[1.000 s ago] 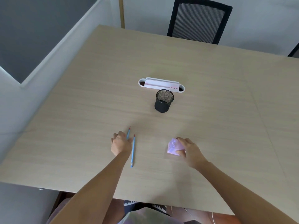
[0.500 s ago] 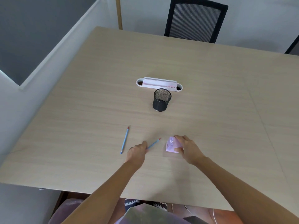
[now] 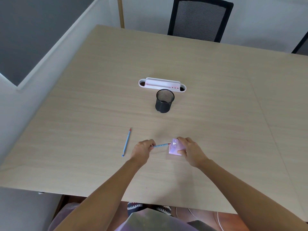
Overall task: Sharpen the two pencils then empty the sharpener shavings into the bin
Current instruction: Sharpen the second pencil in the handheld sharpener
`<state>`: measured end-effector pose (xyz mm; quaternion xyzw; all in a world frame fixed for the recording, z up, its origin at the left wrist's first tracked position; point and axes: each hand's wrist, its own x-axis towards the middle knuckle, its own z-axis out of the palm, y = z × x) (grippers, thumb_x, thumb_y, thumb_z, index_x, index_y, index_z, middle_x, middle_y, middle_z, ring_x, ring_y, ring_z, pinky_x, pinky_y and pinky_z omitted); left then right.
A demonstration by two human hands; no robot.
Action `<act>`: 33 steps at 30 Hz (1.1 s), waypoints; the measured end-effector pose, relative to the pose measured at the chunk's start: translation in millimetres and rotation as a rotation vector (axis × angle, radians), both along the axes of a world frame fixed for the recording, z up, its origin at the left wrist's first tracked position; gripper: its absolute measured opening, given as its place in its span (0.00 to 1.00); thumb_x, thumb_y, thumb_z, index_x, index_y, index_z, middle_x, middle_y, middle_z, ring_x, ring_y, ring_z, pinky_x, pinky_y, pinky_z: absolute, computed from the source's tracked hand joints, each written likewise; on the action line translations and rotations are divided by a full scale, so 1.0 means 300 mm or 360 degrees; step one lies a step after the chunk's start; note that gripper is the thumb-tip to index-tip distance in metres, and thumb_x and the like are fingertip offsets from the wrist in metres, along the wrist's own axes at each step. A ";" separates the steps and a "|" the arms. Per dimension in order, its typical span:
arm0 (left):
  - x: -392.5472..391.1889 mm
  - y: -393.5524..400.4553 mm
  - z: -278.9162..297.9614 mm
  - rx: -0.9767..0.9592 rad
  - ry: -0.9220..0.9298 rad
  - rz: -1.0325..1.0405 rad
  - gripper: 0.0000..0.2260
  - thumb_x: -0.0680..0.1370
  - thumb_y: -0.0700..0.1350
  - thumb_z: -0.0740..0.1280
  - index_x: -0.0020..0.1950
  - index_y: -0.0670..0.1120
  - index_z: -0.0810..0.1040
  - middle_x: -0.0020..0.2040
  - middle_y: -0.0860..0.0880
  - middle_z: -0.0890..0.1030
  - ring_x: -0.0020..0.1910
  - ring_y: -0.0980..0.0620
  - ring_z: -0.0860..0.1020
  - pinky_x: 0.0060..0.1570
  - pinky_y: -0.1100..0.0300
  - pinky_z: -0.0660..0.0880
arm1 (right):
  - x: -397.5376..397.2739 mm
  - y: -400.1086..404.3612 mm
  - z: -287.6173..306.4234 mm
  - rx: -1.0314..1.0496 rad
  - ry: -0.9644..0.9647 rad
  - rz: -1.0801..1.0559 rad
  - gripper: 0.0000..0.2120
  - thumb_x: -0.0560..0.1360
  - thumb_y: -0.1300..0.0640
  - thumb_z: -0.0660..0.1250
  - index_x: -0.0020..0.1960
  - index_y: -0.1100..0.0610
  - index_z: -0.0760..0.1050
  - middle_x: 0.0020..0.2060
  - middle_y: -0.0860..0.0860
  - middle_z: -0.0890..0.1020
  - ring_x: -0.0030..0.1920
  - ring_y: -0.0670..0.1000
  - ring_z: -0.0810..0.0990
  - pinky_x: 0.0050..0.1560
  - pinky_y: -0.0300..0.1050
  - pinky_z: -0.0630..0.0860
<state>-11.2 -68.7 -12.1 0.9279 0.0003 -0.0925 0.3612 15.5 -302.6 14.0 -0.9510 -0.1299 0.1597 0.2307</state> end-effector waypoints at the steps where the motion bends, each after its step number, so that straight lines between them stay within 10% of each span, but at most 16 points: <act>1: 0.004 0.004 0.001 -0.0010 -0.0001 -0.0014 0.05 0.78 0.39 0.63 0.49 0.46 0.77 0.37 0.52 0.75 0.37 0.50 0.73 0.37 0.56 0.71 | 0.000 0.000 -0.001 0.0006 -0.0005 0.0001 0.22 0.74 0.60 0.66 0.67 0.54 0.67 0.55 0.56 0.74 0.48 0.58 0.76 0.45 0.43 0.70; 33: 0.164 -0.010 0.007 0.0143 0.0248 -0.0228 0.09 0.79 0.48 0.60 0.49 0.52 0.80 0.48 0.53 0.82 0.50 0.49 0.76 0.55 0.51 0.64 | 0.035 0.109 -0.019 0.0031 -0.0097 0.0048 0.21 0.74 0.59 0.65 0.67 0.55 0.67 0.56 0.57 0.74 0.48 0.60 0.77 0.46 0.46 0.72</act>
